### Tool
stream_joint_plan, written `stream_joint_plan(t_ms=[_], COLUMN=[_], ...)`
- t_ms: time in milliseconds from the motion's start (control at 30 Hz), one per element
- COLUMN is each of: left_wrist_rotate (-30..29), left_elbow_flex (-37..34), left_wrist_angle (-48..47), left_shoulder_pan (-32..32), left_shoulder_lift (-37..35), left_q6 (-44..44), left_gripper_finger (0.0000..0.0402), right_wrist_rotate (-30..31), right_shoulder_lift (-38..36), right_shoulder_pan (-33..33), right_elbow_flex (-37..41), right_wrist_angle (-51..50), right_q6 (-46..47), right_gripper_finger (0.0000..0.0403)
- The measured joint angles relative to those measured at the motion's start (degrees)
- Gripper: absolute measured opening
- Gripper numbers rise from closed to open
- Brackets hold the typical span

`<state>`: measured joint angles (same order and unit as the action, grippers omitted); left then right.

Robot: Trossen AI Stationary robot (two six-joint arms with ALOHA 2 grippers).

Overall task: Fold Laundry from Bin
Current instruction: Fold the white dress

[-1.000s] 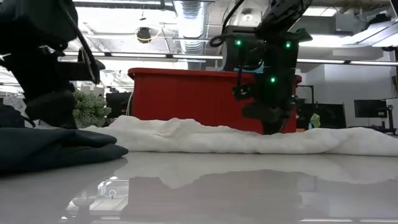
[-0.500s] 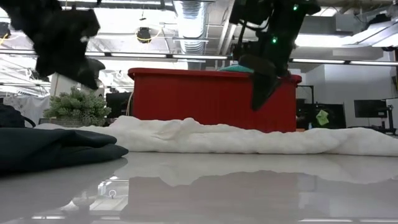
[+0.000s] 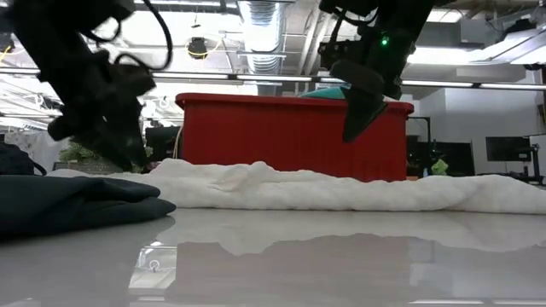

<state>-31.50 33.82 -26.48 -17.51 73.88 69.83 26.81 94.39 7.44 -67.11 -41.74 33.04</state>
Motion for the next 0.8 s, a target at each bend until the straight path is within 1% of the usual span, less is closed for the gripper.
stream_joint_plan(t_ms=[133,200,300,433,500,600,700,767,800], left_wrist_rotate=[-0.18,1.09,3.08,5.93,6.99,8.17,9.44,10.18,10.16], left_elbow_flex=[0.0,0.02,0.0,0.0,0.0,0.0,0.0,0.0,0.0], left_wrist_angle=[0.56,-0.07,0.15,3.01,4.3,3.88,4.03,4.46,4.46], left_shoulder_pan=[1.85,3.3,4.98,6.72,7.27,8.15,9.03,9.3,9.41], left_shoulder_lift=[1.23,1.21,1.23,1.21,1.21,1.22,0.73,0.24,-0.08], left_q6=[3.77,5.21,5.09,4.95,4.7,3.31,1.02,-0.49,-0.88], left_gripper_finger=[0.0178,0.0178,0.0178,0.0177,0.0168,0.0126,0.0062,0.002,0.0011], right_wrist_rotate=[0.08,0.08,0.08,0.25,0.57,0.78,0.67,-0.51,-1.92], right_shoulder_lift=[-0.01,0.0,-0.02,-0.02,-0.02,-0.02,-0.01,0.31,0.37], right_shoulder_pan=[0.75,1.29,1.68,1.52,1.29,0.98,1.0,0.99,0.81], right_elbow_flex=[0.0,0.0,0.0,0.0,0.0,0.0,0.0,0.07,0.36], right_wrist_angle=[-0.01,-0.04,-0.2,-0.23,-0.3,-0.24,-0.22,-0.15,-0.03], right_q6=[2.39,2.53,2.53,2.53,2.53,2.66,4.71,6.98,7.97], right_gripper_finger=[0.0067,0.0067,0.0067,0.0067,0.0067,0.0067,0.0066,0.0066,0.0066])
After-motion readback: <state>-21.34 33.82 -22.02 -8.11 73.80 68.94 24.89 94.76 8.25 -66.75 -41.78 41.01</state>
